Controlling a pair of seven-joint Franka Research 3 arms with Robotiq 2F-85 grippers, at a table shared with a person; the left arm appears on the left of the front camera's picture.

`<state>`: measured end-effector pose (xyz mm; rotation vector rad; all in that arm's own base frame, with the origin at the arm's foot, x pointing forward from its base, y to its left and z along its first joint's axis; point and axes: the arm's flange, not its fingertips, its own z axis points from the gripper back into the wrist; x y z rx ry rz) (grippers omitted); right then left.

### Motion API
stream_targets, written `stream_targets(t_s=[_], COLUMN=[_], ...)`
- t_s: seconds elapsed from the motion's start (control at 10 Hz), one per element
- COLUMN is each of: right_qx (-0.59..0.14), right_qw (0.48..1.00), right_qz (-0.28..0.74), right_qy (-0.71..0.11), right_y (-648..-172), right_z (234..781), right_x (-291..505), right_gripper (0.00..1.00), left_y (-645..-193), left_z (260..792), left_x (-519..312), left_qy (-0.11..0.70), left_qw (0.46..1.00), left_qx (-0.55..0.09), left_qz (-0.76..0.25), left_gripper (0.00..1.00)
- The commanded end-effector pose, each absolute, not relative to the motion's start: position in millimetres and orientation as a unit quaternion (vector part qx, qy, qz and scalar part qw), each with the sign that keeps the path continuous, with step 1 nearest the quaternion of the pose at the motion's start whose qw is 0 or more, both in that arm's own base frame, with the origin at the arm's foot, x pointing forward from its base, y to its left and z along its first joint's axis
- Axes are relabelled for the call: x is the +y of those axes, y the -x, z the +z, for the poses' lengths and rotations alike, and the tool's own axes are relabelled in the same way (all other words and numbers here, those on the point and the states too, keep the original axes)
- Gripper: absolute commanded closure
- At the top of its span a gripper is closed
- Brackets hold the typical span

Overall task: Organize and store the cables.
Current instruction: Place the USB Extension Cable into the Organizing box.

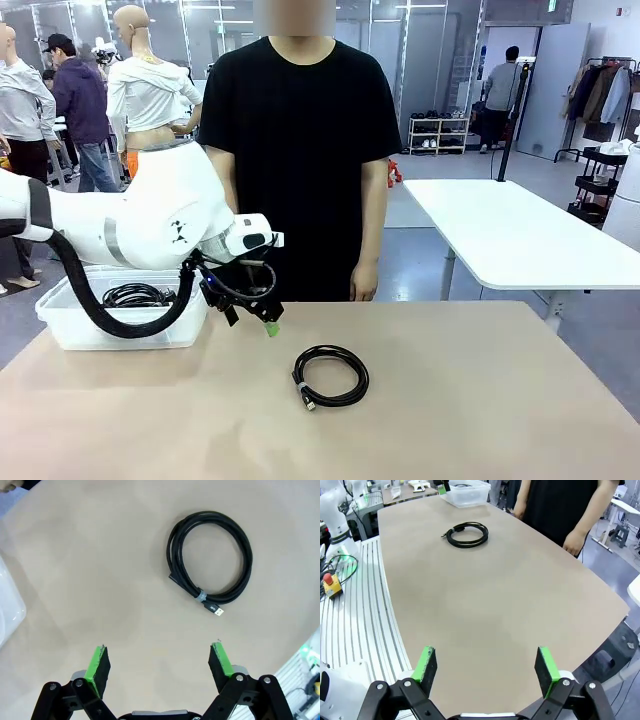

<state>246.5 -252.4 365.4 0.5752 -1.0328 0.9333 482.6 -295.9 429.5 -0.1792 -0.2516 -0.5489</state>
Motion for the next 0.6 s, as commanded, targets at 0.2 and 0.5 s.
stream_targets(t_s=[0.2, 0.5], right_qx=[-0.466, -0.466], right_qw=[0.731, 0.731], right_qz=[0.427, 0.427], right_qy=[-0.258, -0.258], right_y=[-249, -249], right_z=[366, 366], right_x=[-249, -249], right_gripper=[0.0, 0.0], left_y=[-483, -483], left_z=[429, 429], left_x=[-296, -296], left_qy=[0.088, 0.088], left_qw=[0.951, 0.951], left_qx=[-0.124, -0.124], left_qz=[-0.27, -0.27], left_gripper=[0.0, 0.0])
